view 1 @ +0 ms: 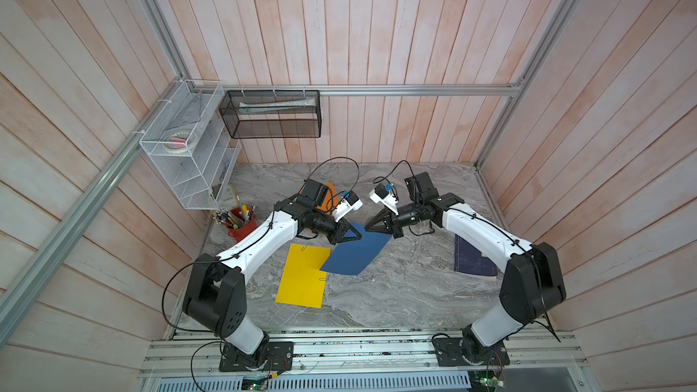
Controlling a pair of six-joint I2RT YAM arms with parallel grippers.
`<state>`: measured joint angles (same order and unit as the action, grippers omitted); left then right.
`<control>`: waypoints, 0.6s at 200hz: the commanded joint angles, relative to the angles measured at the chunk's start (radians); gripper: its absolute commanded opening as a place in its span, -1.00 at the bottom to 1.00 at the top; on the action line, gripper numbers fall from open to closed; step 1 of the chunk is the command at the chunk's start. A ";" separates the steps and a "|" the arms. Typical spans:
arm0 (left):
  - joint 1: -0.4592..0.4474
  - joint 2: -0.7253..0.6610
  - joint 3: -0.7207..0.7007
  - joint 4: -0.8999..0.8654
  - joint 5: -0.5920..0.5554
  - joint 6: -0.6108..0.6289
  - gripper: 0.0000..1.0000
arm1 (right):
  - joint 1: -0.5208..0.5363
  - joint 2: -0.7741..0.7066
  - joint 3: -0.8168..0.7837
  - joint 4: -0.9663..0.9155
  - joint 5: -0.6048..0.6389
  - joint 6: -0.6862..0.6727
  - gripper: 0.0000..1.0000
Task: Unclip the paperclips from the documents
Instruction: Remove the paper clip from the document.
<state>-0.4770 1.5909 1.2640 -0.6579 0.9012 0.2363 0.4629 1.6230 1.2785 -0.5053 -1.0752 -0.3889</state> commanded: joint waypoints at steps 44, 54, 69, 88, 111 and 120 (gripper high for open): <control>-0.002 -0.018 -0.005 -0.017 0.006 0.019 -1.00 | -0.015 -0.015 0.010 -0.002 -0.014 0.012 -0.88; -0.003 -0.018 -0.003 -0.017 0.006 0.020 -1.00 | -0.016 -0.013 0.010 -0.001 -0.016 0.013 -0.87; -0.002 -0.016 -0.003 -0.017 0.005 0.020 -1.00 | -0.018 -0.014 0.012 -0.001 -0.017 0.012 -0.87; -0.003 -0.016 -0.002 -0.017 0.005 0.019 -1.00 | -0.021 -0.015 0.014 0.000 -0.020 0.014 -0.87; -0.003 -0.015 -0.002 -0.019 0.005 0.019 -1.00 | -0.023 -0.014 0.014 0.003 -0.023 0.017 -0.87; -0.003 -0.015 -0.002 -0.020 0.004 0.022 -1.00 | -0.023 -0.014 0.014 0.002 -0.025 0.017 -0.87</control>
<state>-0.4789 1.5913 1.2640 -0.6544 0.9047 0.2367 0.4583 1.6230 1.2785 -0.5053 -1.0805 -0.3843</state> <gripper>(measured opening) 0.050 0.068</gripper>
